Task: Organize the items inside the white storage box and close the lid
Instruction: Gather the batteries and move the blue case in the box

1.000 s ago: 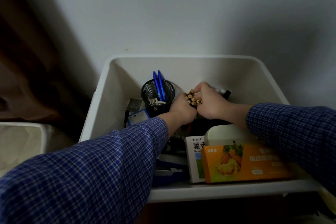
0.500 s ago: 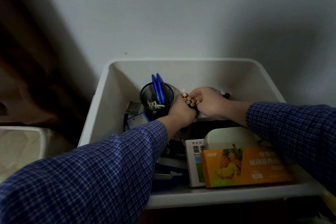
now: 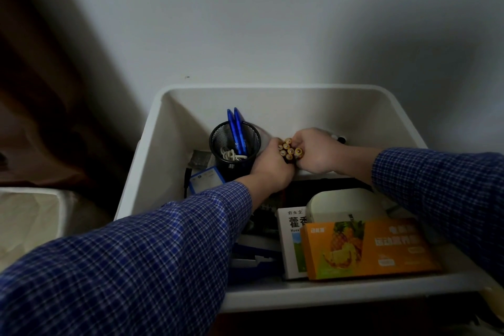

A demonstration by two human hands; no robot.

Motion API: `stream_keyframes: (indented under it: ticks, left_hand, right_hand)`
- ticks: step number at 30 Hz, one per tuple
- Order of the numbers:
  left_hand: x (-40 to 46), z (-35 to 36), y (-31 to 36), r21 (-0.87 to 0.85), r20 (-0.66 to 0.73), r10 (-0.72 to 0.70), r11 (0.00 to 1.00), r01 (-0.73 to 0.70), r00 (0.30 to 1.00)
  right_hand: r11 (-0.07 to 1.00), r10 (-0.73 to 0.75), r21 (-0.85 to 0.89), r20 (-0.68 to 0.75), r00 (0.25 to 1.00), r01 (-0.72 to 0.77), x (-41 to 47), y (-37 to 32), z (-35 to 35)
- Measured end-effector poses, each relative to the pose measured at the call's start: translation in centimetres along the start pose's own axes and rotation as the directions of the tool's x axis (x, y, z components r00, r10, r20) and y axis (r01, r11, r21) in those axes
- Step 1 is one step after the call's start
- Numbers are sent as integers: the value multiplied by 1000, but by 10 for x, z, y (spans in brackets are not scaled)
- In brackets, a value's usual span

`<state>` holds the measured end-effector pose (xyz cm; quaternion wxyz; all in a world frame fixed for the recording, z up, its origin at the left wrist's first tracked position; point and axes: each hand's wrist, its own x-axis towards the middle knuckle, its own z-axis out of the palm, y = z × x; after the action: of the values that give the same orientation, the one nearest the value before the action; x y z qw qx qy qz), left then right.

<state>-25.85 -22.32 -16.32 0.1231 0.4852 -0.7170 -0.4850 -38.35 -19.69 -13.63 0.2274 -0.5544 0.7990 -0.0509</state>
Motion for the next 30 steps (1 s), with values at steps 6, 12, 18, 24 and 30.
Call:
stream_keyframes:
  ticks: [6, 12, 18, 24, 30]
  left_hand:
    - [1, 0, 0, 17, 18, 10, 1000, -10, 1000]
    - [2, -1, 0, 22, 36, 0, 1000, 0, 999]
    - [3, -1, 0, -1, 42, 0, 1000, 0, 999]
    - [3, -1, -1, 16, 53, 10, 1000, -11, 999]
    - [2, -3, 2, 18, 66, 11, 1000, -12, 998]
  right_hand:
    - [999, 14, -44, -78, 997, -17, -6, -2, -3]
    - [998, -6, -60, -143, 990, -3, -8, -7, -5]
    - [996, -55, -81, -186, 981, 40, -10, -4, -6]
    - [997, -7, -76, -90, 996, 0, -11, -3, -4]
    - [999, 37, -6, 6, 999, -37, -7, 0, -2]
